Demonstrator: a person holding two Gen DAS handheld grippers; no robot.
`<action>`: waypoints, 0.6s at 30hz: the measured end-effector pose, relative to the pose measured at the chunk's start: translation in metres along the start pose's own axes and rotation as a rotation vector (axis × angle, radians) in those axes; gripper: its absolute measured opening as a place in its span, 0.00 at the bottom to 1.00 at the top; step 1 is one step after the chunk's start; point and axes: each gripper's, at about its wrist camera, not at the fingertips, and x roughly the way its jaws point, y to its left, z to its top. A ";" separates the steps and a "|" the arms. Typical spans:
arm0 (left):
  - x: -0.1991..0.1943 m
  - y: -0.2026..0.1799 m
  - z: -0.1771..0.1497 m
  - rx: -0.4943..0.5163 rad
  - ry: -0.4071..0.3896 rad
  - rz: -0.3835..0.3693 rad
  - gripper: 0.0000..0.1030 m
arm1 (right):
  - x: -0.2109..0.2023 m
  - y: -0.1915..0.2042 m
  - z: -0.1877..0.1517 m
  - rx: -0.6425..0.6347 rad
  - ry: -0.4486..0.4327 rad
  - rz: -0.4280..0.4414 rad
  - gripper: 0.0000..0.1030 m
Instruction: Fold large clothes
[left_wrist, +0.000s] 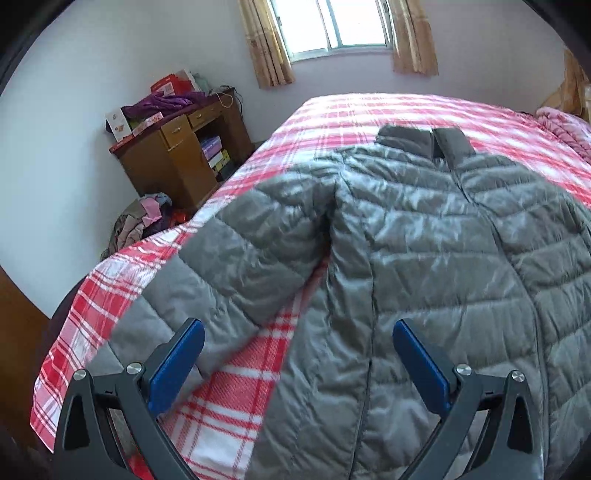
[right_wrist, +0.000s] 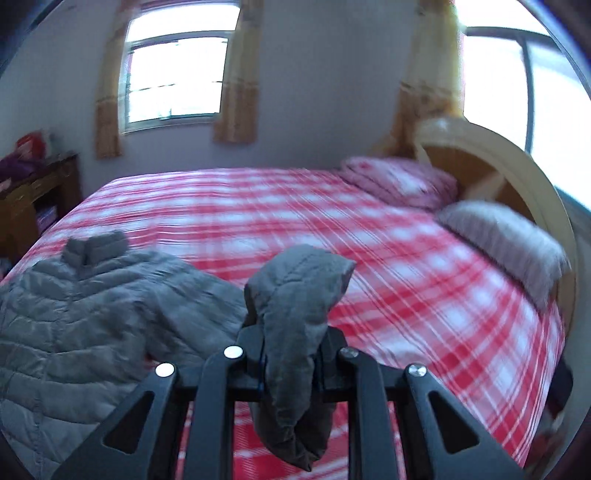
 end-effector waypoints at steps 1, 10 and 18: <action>0.000 0.001 0.003 -0.002 -0.005 0.002 0.99 | -0.001 0.010 0.003 -0.022 -0.008 0.009 0.20; 0.025 0.005 0.027 -0.031 -0.008 0.023 0.99 | 0.007 0.140 0.001 -0.254 -0.033 0.126 0.19; 0.055 0.013 0.015 -0.033 0.042 0.053 0.99 | 0.024 0.246 -0.041 -0.414 -0.030 0.190 0.19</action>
